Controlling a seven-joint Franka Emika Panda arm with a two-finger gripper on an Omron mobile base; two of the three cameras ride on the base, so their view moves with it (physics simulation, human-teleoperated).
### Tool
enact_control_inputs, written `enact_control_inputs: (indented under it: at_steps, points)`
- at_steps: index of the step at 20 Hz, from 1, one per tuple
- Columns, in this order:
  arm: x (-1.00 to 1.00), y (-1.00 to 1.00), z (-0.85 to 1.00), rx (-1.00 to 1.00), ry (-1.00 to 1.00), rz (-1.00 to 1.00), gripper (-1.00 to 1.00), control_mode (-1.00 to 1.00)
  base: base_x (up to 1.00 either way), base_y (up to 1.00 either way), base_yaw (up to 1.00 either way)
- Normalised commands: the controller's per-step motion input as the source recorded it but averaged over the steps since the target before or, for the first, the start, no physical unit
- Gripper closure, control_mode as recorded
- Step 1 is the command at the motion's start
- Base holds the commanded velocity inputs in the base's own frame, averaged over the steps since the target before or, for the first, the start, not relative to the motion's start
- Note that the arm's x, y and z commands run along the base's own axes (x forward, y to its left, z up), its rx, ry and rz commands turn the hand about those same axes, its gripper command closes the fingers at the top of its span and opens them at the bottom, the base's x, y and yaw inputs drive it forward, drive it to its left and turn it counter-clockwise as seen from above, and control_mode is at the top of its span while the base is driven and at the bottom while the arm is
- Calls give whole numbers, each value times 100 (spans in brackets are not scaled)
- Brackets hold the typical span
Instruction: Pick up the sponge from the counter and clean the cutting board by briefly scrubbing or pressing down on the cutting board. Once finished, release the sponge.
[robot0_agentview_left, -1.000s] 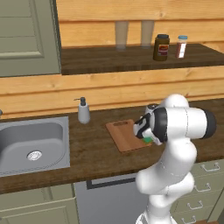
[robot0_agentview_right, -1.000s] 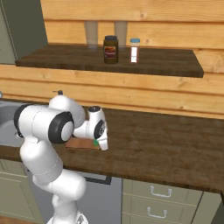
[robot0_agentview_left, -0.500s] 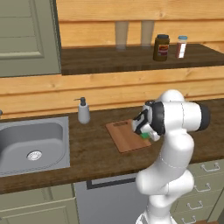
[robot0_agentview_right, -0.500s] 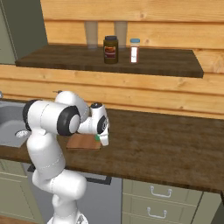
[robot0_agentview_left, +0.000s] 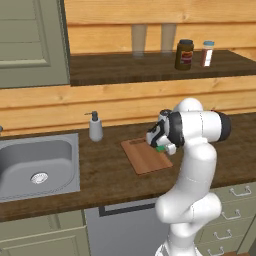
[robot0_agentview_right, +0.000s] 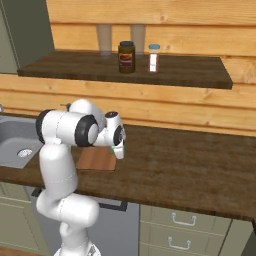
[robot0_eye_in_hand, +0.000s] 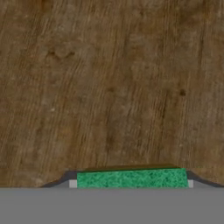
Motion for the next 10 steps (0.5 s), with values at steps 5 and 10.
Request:
enact_control_inputs:
  at_steps: [5, 10]
  points:
    - [55, 24, -25, 0, -16, -5, 100, -100, 0, 0, 0]
    - [52, 34, -35, 0, -17, -5, 100, -100, 0, 0, 0]
